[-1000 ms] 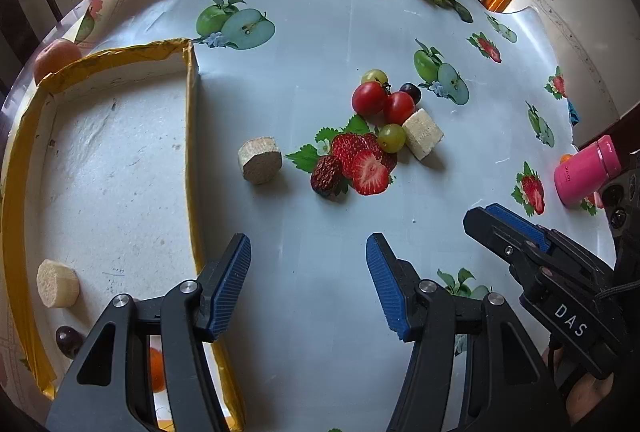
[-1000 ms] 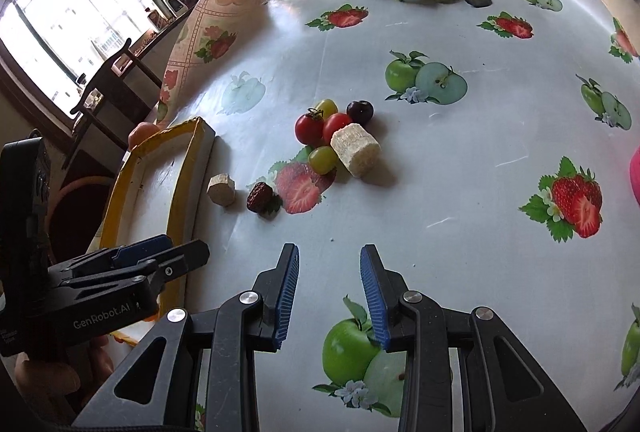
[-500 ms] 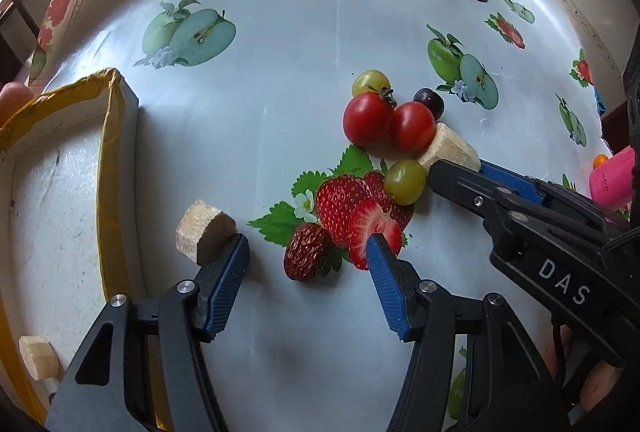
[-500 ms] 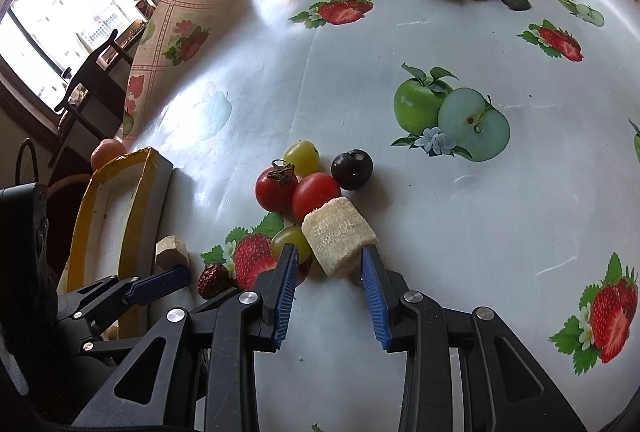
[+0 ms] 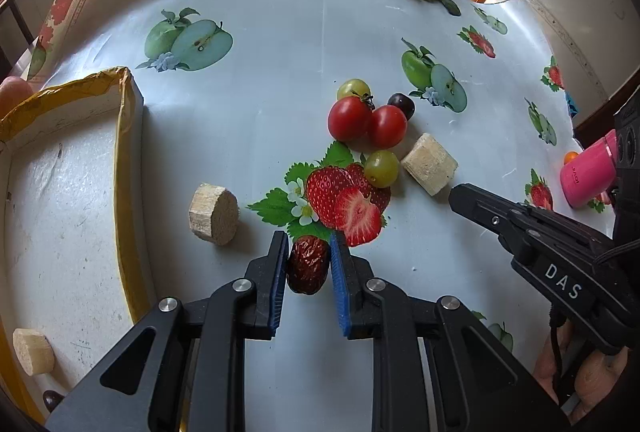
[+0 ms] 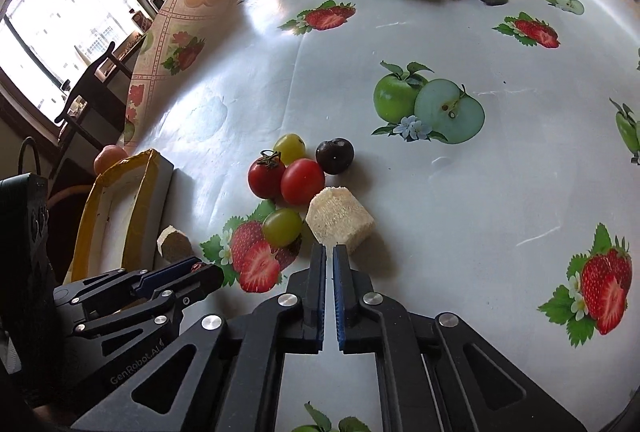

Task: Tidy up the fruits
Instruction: 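Grasp the red date with the left tool while the right tool grasps the bread chunk, then carry the date and bread chunk into the tray and open both tools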

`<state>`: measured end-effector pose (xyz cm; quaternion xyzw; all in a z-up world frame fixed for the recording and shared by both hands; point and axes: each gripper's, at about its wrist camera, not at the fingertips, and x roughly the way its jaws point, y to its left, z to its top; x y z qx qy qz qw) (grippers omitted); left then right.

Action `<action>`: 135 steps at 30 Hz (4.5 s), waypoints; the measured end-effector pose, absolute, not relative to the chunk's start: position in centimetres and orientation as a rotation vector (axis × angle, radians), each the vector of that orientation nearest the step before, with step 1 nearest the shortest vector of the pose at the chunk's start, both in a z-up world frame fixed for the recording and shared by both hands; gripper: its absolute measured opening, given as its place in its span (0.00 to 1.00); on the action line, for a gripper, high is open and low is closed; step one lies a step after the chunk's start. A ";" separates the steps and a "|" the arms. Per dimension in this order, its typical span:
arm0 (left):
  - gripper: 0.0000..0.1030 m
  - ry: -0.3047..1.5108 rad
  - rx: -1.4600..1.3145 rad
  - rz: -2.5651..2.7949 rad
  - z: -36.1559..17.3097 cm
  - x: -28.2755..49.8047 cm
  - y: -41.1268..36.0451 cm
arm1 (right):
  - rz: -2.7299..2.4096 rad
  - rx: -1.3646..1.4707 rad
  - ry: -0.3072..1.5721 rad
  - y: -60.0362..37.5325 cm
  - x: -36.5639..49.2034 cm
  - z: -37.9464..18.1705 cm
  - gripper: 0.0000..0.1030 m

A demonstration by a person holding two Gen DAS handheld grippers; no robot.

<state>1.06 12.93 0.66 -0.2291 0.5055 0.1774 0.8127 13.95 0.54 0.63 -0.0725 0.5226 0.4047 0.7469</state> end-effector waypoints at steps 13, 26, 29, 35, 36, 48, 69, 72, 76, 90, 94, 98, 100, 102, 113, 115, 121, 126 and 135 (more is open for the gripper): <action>0.18 0.990 -0.585 0.358 3.7 -2.3 13.8 | 0.872 -0.218 1.140 3.1 15.8 -1.2 0.44; 0.18 0.950 -0.545 0.381 6.2 -4.1 12.5 | 0.897 -0.137 1.075 -0.5 10.8 3.9 0.36; 0.18 0.949 -0.530 0.397 6.8 -4.9 12.4 | 0.939 -0.113 1.067 -0.9 8.5 5.4 0.36; 0.18 0.929 -0.512 0.430 8.0 -7.4 12.6 | 0.983 -0.110 1.054 -1.2 4.8 7.2 0.36; 0.18 0.926 -0.508 0.437 8.2 -7.8 12.6 | 0.988 -0.109 1.054 -1.2 4.3 7.4 0.36; 0.18 0.897 -0.511 0.526 9.2 -12.9 14.4 | 1.057 -0.129 1.044 0.3 -0.3 9.2 0.36; 0.18 0.891 -0.512 0.639 8.7 -16.7 17.4 | 1.146 -0.201 1.029 3.9 -4.6 9.9 0.36; 0.18 0.892 -0.514 0.647 8.6 -16.7 17.7 | 1.152 -0.203 1.031 4.4 -4.7 9.9 0.36; 0.18 0.896 -0.520 0.652 8.3 -16.7 18.2 | 1.158 -0.207 1.034 4.9 -4.7 9.7 0.36; 0.18 0.907 -0.568 0.660 7.2 -16.5 20.7 | 1.173 -0.207 1.059 7.0 -3.9 8.8 0.36; 0.18 0.886 -0.611 0.663 7.4 -16.5 22.8 | 1.176 -0.209 1.059 8.0 -3.5 8.6 0.36; 0.18 0.874 -0.636 0.667 7.5 -15.9 25.1 | 1.196 -0.225 1.050 9.8 -3.5 8.5 0.36; 0.18 0.881 -0.632 0.676 7.2 -15.4 25.9 | 1.204 -0.235 1.055 10.8 -3.6 8.1 0.36; 0.18 0.897 -0.632 0.678 6.5 -14.8 26.3 | 1.212 -0.253 1.072 12.0 -3.8 7.3 0.36; 0.18 1.006 -0.638 0.687 1.5 -13.2 26.4 | 1.195 -0.421 1.137 15.4 -5.5 1.4 0.36; 0.18 1.023 -0.636 0.692 0.8 -13.2 26.4 | 1.190 -0.442 1.142 15.5 -5.7 0.7 0.36; 0.18 1.062 -0.634 0.696 -0.6 -13.3 25.9 | 1.186 -0.520 1.122 16.0 -6.4 0.0 0.37; 0.27 1.044 -0.632 0.722 0.6 -14.3 25.6 | 1.190 -0.539 1.117 15.8 -6.7 0.3 0.38; 0.54 0.972 -0.551 0.823 5.1 -16.6 24.0 | 1.186 -0.421 1.098 12.1 -6.1 3.8 0.41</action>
